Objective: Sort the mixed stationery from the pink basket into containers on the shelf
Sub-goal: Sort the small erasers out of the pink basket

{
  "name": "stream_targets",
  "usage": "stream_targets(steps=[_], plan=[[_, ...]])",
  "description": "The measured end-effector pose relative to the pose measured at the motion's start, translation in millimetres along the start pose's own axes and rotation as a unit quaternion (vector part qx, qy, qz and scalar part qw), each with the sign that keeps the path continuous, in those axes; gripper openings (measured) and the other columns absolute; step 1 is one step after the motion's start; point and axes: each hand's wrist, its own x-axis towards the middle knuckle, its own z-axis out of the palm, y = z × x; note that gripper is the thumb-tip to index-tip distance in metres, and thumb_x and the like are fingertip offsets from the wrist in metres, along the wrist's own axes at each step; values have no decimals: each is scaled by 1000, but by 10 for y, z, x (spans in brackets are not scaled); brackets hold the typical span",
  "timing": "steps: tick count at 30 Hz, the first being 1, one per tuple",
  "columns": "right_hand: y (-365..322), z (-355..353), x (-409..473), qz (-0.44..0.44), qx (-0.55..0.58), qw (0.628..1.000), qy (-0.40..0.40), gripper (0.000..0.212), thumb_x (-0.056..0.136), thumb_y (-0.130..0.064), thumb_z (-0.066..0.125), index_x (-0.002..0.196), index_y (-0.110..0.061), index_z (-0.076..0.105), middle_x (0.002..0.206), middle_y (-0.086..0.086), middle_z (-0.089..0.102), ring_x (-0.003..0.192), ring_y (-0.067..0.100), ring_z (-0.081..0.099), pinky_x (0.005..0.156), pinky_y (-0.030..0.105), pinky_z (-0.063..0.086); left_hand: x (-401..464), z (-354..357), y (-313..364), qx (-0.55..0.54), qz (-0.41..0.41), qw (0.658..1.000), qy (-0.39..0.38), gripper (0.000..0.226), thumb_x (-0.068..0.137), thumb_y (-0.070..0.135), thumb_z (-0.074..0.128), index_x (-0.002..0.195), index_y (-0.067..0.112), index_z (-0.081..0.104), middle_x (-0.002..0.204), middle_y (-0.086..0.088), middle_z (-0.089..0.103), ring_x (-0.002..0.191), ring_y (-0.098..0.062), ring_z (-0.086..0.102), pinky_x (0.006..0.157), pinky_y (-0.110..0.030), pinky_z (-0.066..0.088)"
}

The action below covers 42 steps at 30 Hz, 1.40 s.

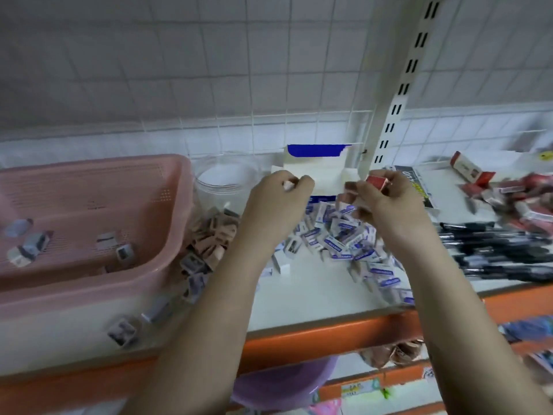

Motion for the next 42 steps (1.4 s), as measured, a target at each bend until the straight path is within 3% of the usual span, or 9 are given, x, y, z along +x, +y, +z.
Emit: stream_targets(steps=[5, 10, 14, 18, 24, 27, 31, 37, 42], plan=[[321, -778, 54, -57, -153, 984, 77, 15, 95, -19, 53, 81, -21, 57, 86, 14, 70, 70, 30, 68, 58, 37, 49, 196, 894, 130, 142, 130, 978, -83, 15, 92, 21, 46, 93, 13, 59, 96, -3, 54, 92, -24, 50, 74, -32, 38], [497, -1535, 326, -85, -228, 967, 73, 18, 91, -10, 50, 104, -15, 61, 80, 5, 62, 71, 27, 60, 66, 32, 47, 168, 1424, 158, 388, 94, 913, -85, 35, 89, 45, 53, 119, 28, 56, 130, 0, 44, 124, -23, 30, 95, -43, 29], [489, -2217, 593, -122, -242, 962, 27, 38, 91, -7, 53, 129, -11, 52, 99, 8, 65, 87, 28, 66, 87, 45, 51, -70, 1909, 581, 318, 136, 937, 57, 31, 94, 33, 48, 120, 20, 58, 126, -5, 50, 121, -24, 41, 94, -39, 36], [243, -3033, 827, -207, -381, 900, 49, 38, 92, -12, 56, 131, -8, 52, 70, 8, 57, 70, 23, 59, 61, 18, 35, -271, 2699, 1054, 263, 135, 955, 0, 30, 98, 25, 41, 116, 14, 62, 118, -4, 56, 110, -24, 53, 84, -33, 42], [360, -3805, 1260, -212, -524, 825, -30, 35, 94, -21, 55, 124, -2, 58, 116, 19, 63, 109, 33, 56, 86, 30, 35, -409, 3604, 1296, 267, 156, 951, -33, 33, 99, 22, 37, 116, 8, 62, 119, -9, 58, 104, -26, 56, 88, -39, 45], [559, -3947, 1310, -233, -540, 805, -81, 47, 96, -35, 48, 130, -2, 53, 128, 16, 57, 123, 32, 48, 102, 38, 37, -509, 3742, 1239, 268, 146, 952, -8, 36, 99, 22, 38, 129, 9, 55, 132, -8, 50, 116, -23, 50, 100, -37, 42], [497, -3951, 1264, -222, -543, 805, -88, 44, 101, -27, 37, 142, -10, 39, 149, 6, 38, 143, 19, 24, 114, 46, 23, -569, 3718, 1223, 246, 130, 961, -7, 35, 97, 20, 43, 131, 13, 53, 134, -6, 47, 123, -19, 44, 104, -33, 38], [145, -3611, 1128, -260, -480, 833, -92, 37, 97, -15, 45, 133, -11, 52, 137, 8, 52, 125, 24, 49, 103, 30, 34, -568, 3349, 1281, 254, 102, 961, 30, 32, 98, 23, 43, 126, 15, 55, 130, -4, 48, 120, -18, 44, 98, -30, 38], [-72, -2871, 888, -304, -445, 831, -139, 36, 96, -17, 47, 131, -15, 55, 135, 4, 55, 123, 20, 49, 100, 24, 33, -610, 2550, 1137, 281, 74, 952, 94, 31, 98, 22, 42, 125, 14, 56, 126, -4, 50, 118, -20, 46, 96, -30, 37]])
